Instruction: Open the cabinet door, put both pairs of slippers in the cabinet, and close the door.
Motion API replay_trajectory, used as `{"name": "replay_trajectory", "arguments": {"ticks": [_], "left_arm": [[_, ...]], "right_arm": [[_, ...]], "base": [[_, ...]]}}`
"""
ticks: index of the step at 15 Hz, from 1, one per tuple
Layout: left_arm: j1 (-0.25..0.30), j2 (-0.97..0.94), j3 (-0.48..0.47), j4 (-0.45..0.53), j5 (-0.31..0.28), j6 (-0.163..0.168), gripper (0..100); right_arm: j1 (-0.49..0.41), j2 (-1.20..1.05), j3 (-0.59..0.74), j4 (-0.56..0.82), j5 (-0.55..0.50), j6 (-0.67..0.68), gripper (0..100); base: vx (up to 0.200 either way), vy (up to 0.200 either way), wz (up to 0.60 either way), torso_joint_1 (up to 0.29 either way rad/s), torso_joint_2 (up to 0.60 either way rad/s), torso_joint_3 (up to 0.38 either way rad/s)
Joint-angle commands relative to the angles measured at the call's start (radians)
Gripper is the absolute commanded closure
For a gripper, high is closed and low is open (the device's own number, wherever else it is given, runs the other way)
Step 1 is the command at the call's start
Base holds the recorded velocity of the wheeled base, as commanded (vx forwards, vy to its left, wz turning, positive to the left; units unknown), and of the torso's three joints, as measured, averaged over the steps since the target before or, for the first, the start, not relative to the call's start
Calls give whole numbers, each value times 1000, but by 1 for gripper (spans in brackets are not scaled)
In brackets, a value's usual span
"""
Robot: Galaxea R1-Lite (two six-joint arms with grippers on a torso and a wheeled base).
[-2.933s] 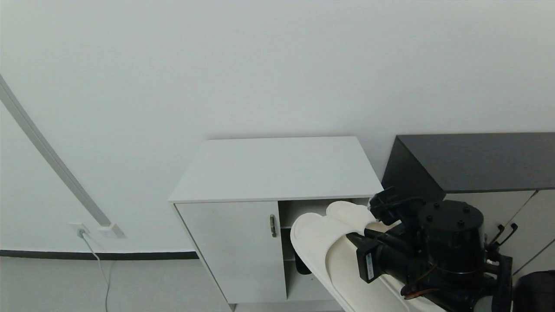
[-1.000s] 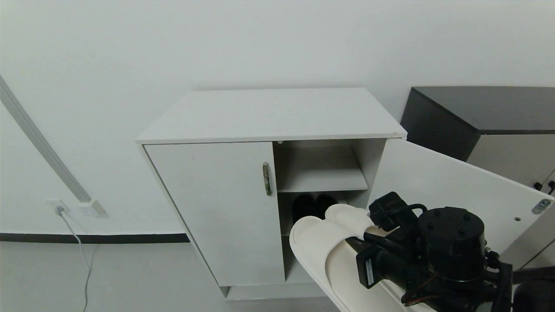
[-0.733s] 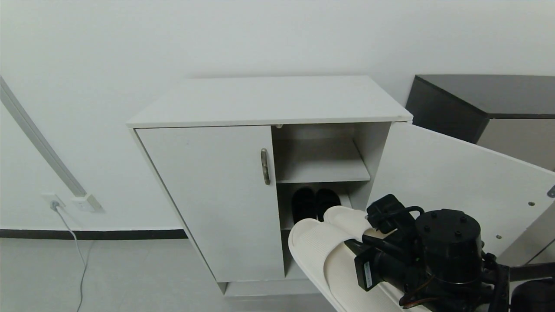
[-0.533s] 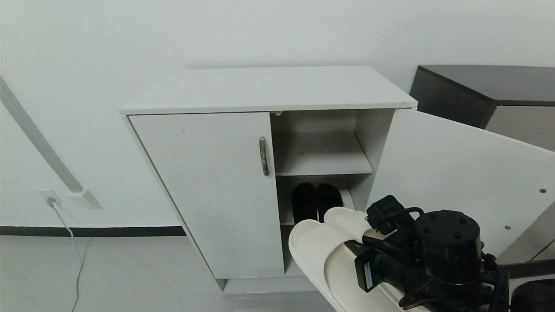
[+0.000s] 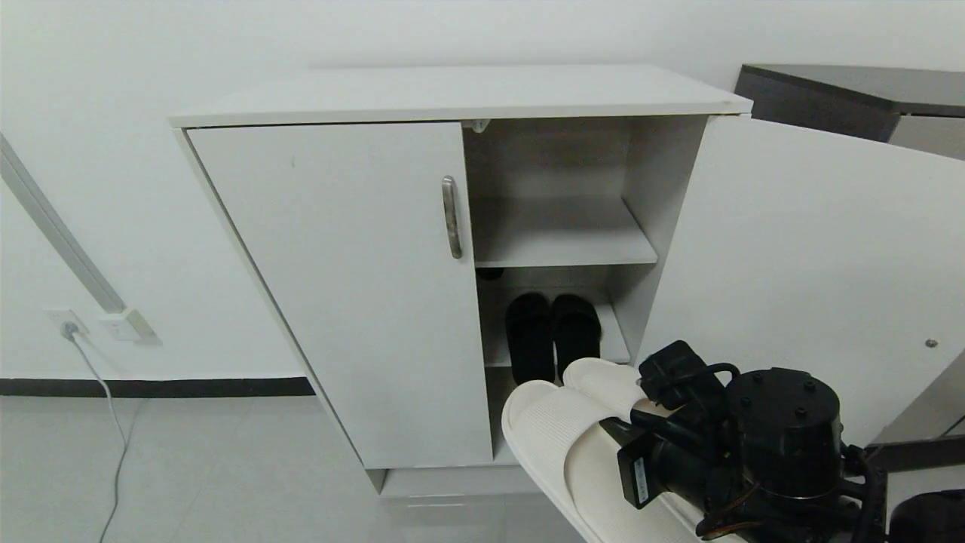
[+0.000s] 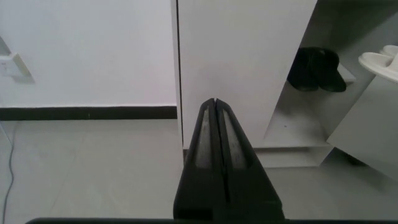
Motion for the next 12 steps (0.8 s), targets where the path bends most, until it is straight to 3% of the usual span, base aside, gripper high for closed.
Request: {"name": "replay_trajectory", "arguments": {"ticks": [1, 6, 10, 12], "left_arm": [[0, 0, 0, 0, 0, -1, 100], [0, 0, 0, 0, 0, -2, 100], [0, 0, 0, 0, 0, -1, 100], [0, 0, 0, 0, 0, 1, 100]], "right_arm": [[1, 4, 3, -1, 0, -1, 100], [2, 15, 6, -15, -2, 1, 100], [10, 59, 8, -70, -11, -22, 100], [45, 125, -75, -109, -200, -50, 100]], "base": [[0, 0, 0, -32, 432, 403], [0, 0, 0, -1, 218, 290], [0, 0, 0, -2, 8, 30], [0, 0, 0, 0, 0, 0]]}}
